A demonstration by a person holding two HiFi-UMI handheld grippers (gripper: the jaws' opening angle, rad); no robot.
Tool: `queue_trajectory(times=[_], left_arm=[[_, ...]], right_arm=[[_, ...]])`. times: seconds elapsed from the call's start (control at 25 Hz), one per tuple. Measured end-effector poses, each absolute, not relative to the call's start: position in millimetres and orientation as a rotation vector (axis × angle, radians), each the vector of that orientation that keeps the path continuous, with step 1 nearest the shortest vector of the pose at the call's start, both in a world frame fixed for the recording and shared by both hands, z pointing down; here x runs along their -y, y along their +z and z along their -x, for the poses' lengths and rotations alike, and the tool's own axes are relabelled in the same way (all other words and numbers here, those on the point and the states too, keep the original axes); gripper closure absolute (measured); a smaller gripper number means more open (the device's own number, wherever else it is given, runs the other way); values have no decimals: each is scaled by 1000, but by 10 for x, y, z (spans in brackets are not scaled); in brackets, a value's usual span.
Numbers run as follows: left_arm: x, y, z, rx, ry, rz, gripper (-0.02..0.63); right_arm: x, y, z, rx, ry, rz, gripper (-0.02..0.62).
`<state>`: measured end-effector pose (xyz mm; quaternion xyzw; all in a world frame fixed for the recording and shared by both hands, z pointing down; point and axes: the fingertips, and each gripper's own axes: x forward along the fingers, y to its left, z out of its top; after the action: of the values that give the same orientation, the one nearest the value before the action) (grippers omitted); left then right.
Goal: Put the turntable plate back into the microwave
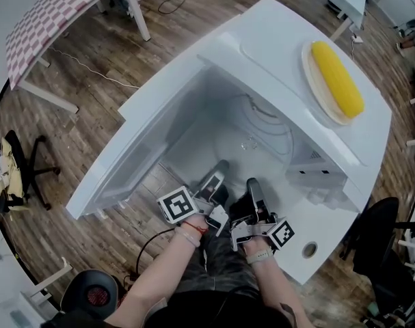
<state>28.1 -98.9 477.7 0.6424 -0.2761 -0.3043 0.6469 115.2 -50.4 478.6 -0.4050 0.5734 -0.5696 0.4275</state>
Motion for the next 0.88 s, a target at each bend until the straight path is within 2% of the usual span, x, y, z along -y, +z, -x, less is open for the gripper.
queue_trajectory(times=[0.24,0.88], left_arm=[[943,4811,-236,703,-541,-1605,566],[850,4731,-268,728,-495,-1708,551]], right_arm=[[492,4784,-1166,-1440,-1402,1013,541],[434,4758,-1200,-1484,-1402,1030,538]])
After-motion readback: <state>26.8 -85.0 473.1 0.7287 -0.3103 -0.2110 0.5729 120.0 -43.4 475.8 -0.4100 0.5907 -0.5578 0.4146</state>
